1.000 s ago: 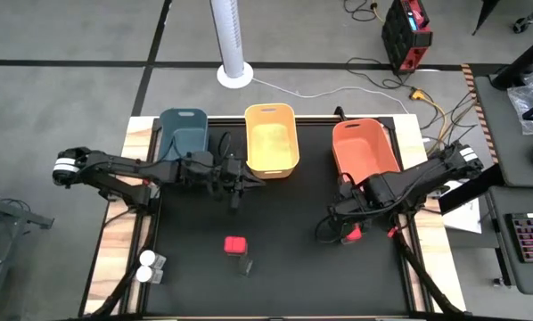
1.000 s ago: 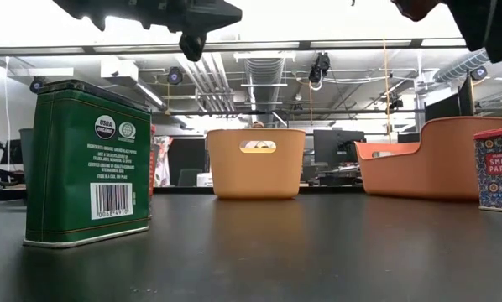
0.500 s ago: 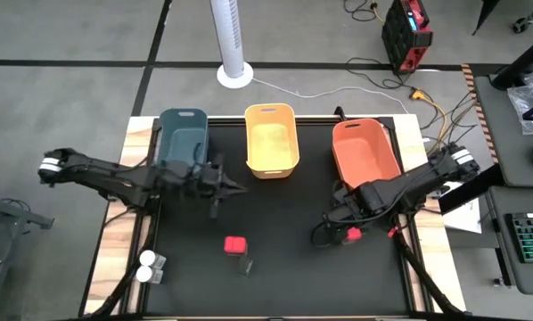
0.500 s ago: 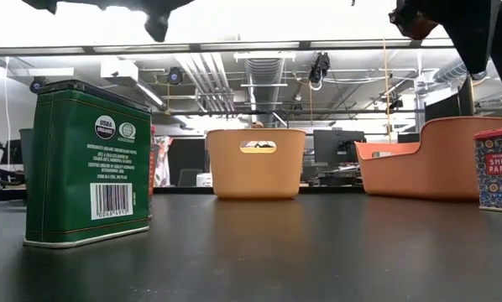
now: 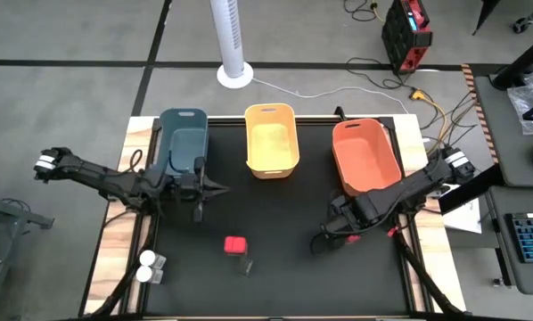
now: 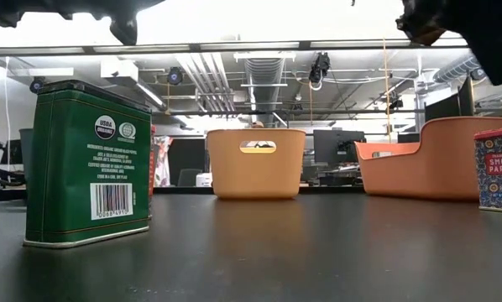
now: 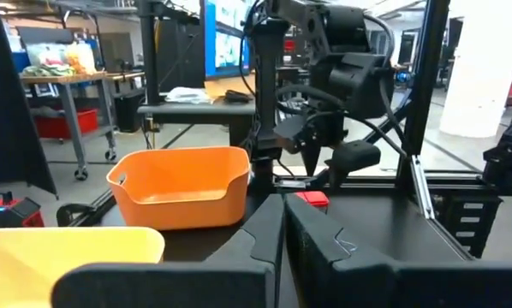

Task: Sort spices by type
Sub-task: Put the right red seasoning can into the yellow bin

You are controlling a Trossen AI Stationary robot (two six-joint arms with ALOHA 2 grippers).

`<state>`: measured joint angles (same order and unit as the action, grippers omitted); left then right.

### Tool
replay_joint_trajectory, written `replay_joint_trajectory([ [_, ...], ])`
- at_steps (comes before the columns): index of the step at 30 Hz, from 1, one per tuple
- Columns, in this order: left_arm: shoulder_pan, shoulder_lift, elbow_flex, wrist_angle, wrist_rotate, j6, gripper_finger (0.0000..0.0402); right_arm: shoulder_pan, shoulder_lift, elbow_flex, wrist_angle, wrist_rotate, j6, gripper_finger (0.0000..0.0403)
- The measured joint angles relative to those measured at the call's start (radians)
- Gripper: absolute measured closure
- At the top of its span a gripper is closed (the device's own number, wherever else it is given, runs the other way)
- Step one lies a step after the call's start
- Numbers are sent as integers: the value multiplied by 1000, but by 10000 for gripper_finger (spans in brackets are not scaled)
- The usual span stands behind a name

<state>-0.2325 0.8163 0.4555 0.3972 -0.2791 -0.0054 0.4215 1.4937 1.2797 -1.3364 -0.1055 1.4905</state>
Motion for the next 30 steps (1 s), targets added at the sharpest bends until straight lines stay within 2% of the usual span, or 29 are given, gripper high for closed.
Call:
replay_joint_trajectory([
  [3,0,2,-9,-4,0,-6,402,19,-2,-4,-5,0,34,195],
  [7,0,11,-11,6,0,-23,402,37,-2,-16,-4,12,34,336],
  [8,0,13,-11,12,0,-25,402,41,-2,-26,-4,28,29,365],
  [9,0,14,-11,23,0,-27,402,43,-2,-36,-5,35,27,376],
  [14,0,16,-11,29,0,-37,402,43,-2,-103,12,42,27,392],
  [22,0,17,-11,29,0,-38,402,43,-7,-178,82,59,23,394],
  [30,0,17,-11,29,0,-30,402,43,-4,-153,157,147,-21,394],
])
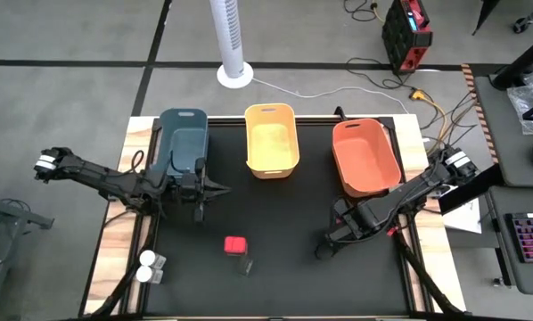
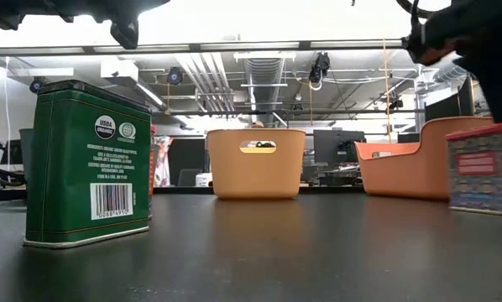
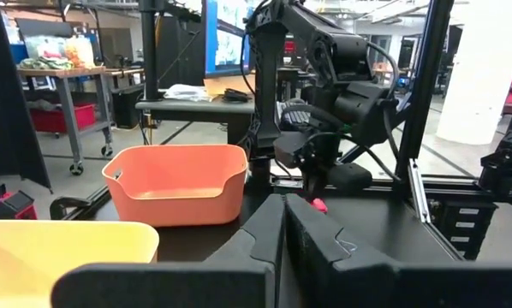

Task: Sort spices by type
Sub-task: Put the right red seasoning can into the yellow bin

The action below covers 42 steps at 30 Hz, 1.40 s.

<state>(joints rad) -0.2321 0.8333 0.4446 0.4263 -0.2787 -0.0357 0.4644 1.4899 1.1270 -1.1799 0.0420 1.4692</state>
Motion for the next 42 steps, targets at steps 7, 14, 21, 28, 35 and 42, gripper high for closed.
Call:
replay_joint_trajectory([
  [7,0,0,0,0,0,5,402,-23,0,46,-11,18,-31,394],
  [14,0,0,0,0,0,5,402,-66,-11,144,-153,4,25,394],
  [21,0,0,0,-16,0,5,402,-87,-23,178,-155,-119,58,377],
  [28,0,1,-12,-38,0,5,402,-85,-22,177,-138,-208,141,276],
  [35,0,1,-13,-34,-1,46,402,-85,1,176,-109,-186,210,127],
  [42,0,0,1,-9,-3,117,402,-92,98,176,-93,-173,203,21],
])
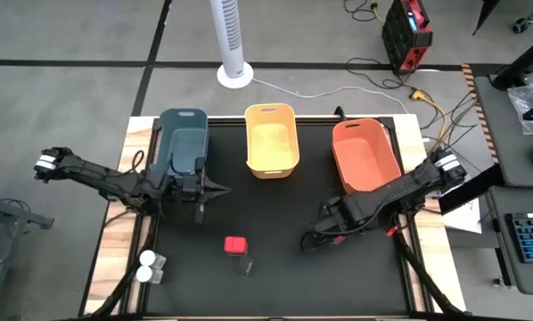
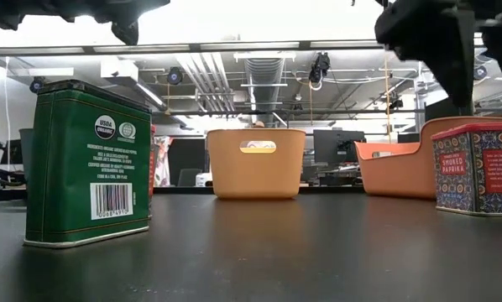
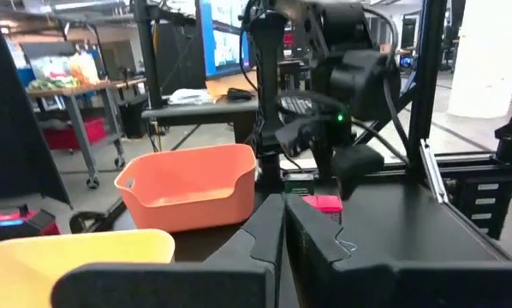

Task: Sort spices by type
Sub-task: Put the right red seasoning can into the yellow bin

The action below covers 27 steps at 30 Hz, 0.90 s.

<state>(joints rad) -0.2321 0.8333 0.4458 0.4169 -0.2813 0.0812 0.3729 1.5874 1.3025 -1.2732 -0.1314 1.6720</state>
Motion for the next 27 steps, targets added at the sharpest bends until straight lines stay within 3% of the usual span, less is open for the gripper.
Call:
replay_joint_trajectory([
  [8,1,0,1,54,-1,68,402,-35,26,0,16,8,-72,6],
  [19,1,0,1,72,-1,120,402,-33,-11,-1,18,132,-80,5],
  [27,1,4,1,72,0,120,402,-4,-13,-1,16,136,-87,5],
])
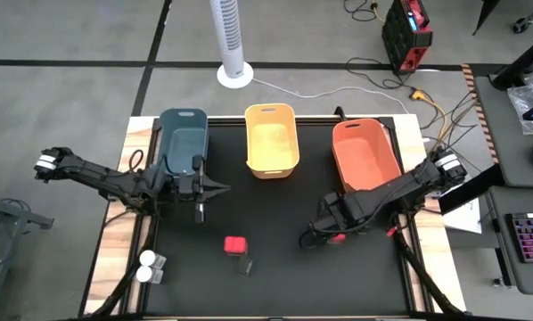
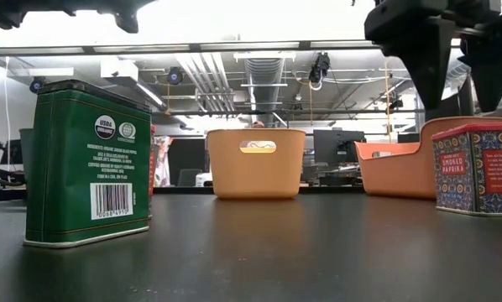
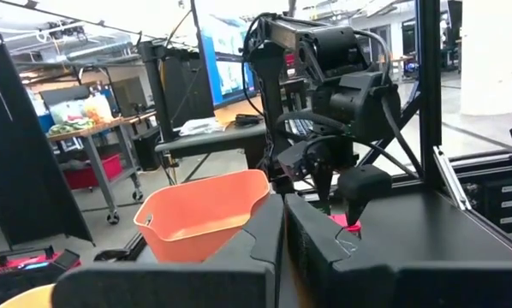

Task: Sort spices by type
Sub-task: Put the right red seasoning can into the yellow bin

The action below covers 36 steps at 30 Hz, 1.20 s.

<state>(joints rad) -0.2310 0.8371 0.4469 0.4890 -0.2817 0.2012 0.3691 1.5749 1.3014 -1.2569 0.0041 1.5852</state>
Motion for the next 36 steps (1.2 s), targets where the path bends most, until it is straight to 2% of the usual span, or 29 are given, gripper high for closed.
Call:
replay_joint_trajectory([
  [5,0,16,0,0,0,-12,402,17,0,0,0,2,24,5],
  [12,0,32,0,-8,2,-53,402,57,-14,0,6,-49,125,5],
  [36,0,48,0,-11,3,-79,402,49,-2,-1,25,7,179,5],
])
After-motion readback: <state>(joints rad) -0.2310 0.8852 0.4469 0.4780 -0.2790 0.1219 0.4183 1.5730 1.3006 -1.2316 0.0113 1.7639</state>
